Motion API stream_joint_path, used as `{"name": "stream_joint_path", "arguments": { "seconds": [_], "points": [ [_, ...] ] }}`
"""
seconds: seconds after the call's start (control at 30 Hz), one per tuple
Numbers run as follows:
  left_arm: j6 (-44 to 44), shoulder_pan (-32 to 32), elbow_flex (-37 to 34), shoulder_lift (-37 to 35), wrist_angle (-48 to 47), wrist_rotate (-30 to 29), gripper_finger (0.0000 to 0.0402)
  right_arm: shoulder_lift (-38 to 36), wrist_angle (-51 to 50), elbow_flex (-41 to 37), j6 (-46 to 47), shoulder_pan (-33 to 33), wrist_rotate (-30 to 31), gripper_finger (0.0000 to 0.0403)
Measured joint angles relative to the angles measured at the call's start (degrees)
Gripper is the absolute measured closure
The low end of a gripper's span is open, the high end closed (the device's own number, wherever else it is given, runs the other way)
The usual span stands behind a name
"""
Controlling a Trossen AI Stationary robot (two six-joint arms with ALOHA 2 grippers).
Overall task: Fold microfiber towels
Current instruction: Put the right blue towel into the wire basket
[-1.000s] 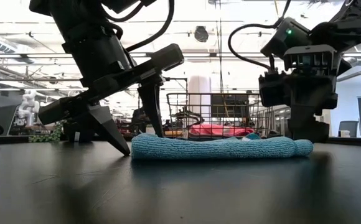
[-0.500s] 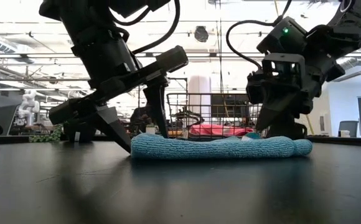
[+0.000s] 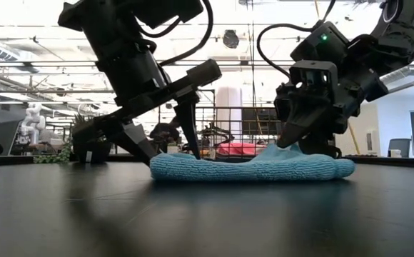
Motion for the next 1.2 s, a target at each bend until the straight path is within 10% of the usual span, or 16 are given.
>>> {"name": "stream_joint_path", "arguments": {
  "seconds": [0.23, 0.57, 1.2],
  "points": [
    [2.87, 1.08, -0.1, 0.08, 0.89, -0.51, 0.0187, 0.35, 0.71, -0.03, 0.9, 0.0, 0.02, 0.0263],
    [8.64, 1.25, -0.23, 0.37, 1.78, -2.4, 0.0385, 0.26, 0.99, -0.08, -0.07, 0.0, -0.46, 0.0389],
    [22.41, 5.41, 2.53, 0.13, 17.58, -4.34, 0.0397, -16.47, -6.47, -0.08, 1.53, 0.02, -0.16, 0.0402]
  ]
}}
